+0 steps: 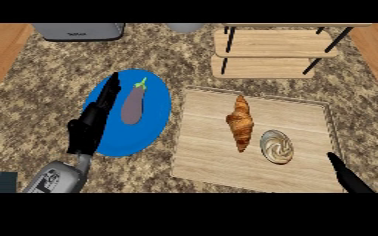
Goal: Pick the cupcake from the tray and place it in the tiered shelf
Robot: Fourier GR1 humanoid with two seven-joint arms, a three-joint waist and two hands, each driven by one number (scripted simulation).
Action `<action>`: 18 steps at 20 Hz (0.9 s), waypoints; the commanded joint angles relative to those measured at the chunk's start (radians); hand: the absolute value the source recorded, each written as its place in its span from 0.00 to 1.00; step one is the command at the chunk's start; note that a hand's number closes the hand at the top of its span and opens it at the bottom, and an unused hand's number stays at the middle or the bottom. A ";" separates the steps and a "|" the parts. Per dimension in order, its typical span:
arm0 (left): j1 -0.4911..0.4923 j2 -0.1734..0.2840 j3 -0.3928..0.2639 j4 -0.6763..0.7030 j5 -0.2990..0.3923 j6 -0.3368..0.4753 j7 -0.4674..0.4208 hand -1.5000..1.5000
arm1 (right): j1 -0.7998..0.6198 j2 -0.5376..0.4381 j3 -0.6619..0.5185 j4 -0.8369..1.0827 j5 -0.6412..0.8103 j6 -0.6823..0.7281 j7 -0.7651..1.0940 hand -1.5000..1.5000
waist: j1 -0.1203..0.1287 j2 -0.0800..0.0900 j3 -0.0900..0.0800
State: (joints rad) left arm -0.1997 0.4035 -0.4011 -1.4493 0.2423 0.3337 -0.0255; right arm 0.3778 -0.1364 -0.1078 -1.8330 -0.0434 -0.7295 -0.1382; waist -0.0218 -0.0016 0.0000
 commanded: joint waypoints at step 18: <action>-0.108 -0.030 0.039 0.054 -0.030 -0.056 0.047 0.50 | 0.050 -0.551 0.241 -0.528 0.445 0.469 1.162 0.00 | 0.045 0.013 -0.006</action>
State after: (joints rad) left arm -0.2595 0.3727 -0.3777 -1.4122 0.2098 0.2898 -0.0074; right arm 0.4692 -0.6034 0.0866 -2.2959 0.3404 -0.3722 0.8188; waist 0.0189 0.0084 -0.0062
